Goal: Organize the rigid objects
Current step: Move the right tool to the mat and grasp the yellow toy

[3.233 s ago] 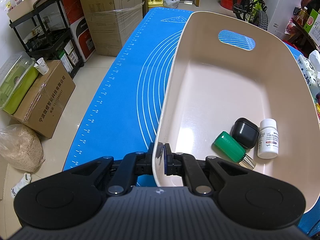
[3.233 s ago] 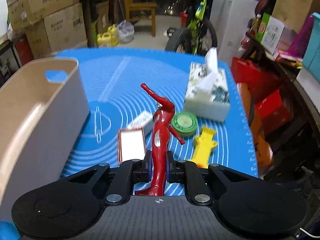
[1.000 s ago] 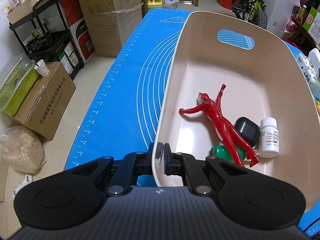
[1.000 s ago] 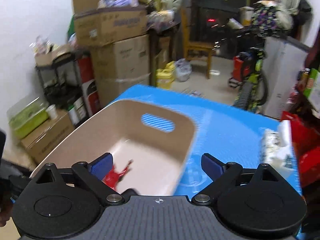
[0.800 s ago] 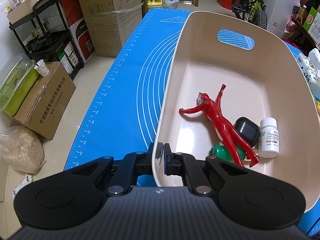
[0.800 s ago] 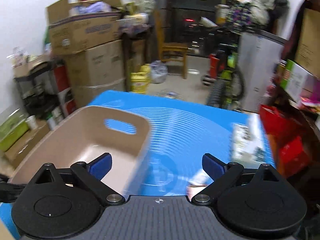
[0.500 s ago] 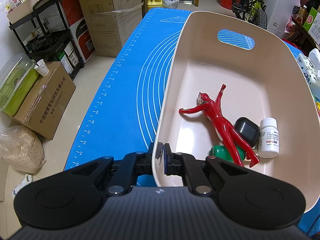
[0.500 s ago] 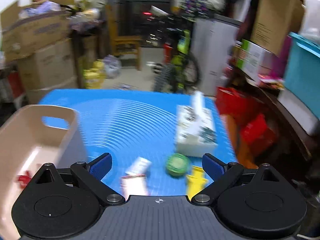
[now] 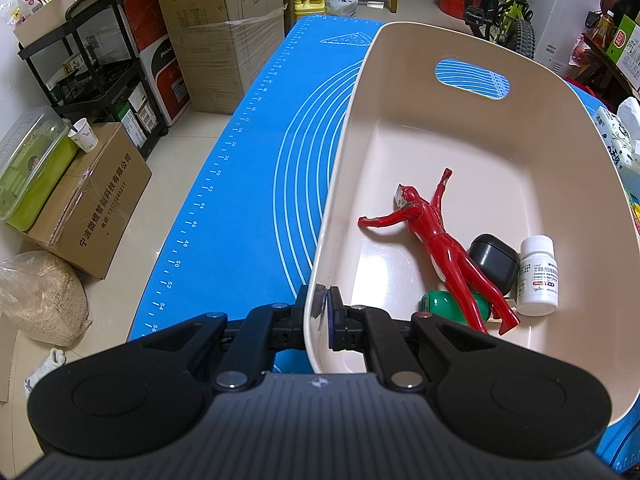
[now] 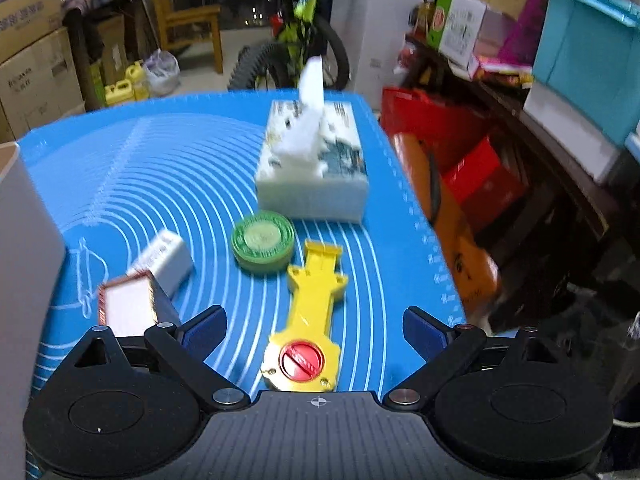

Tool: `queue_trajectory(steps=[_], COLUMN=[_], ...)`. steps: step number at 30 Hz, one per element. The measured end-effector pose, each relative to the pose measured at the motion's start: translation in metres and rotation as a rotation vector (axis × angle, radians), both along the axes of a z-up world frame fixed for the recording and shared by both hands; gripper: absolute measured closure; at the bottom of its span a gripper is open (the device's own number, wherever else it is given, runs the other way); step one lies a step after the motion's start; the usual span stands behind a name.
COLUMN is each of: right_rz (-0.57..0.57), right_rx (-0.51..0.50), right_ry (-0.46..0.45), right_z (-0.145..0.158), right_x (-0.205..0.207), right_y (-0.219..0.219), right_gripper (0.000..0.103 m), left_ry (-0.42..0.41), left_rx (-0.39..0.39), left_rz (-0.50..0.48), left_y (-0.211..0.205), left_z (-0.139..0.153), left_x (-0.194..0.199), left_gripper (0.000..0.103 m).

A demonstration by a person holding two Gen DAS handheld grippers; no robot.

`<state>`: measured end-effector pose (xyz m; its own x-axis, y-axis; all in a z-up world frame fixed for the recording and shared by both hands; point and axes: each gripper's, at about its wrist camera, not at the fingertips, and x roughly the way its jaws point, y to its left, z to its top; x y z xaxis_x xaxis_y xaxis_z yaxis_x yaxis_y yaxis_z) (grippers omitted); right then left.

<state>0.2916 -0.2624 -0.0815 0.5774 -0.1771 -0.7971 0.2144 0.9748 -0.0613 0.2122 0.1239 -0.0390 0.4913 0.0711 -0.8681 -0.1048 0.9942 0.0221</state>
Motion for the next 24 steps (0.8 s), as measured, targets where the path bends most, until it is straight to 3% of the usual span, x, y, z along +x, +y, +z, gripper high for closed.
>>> queue_trajectory(steps=[6, 9, 17, 18, 24], right_rz=[-0.002, -0.010, -0.016, -0.008, -0.012], right_rx=[-0.001, 0.014, 0.074, 0.076, 0.062], right_ry=[0.050, 0.030, 0.033, 0.033, 0.007], right_z=[-0.022, -0.024, -0.024, -0.023, -0.011], right_x=[0.003, 0.001, 0.000, 0.000, -0.002], right_y=[-0.001, -0.003, -0.008, -0.007, -0.002], right_gripper=[0.015, 0.017, 0.043, 0.052, 0.053], left_ry=[0.000, 0.000, 0.000, 0.000, 0.000], left_rx=[0.000, 0.000, 0.000, 0.000, 0.000], left_rz=[0.000, 0.000, 0.000, 0.000, 0.000], left_y=[0.000, 0.000, 0.000, 0.000, 0.000], left_z=[0.000, 0.000, 0.000, 0.000, 0.000], left_x=[0.000, 0.000, 0.000, 0.000, 0.000], left_gripper=[0.093, 0.093, 0.093, 0.093, 0.093])
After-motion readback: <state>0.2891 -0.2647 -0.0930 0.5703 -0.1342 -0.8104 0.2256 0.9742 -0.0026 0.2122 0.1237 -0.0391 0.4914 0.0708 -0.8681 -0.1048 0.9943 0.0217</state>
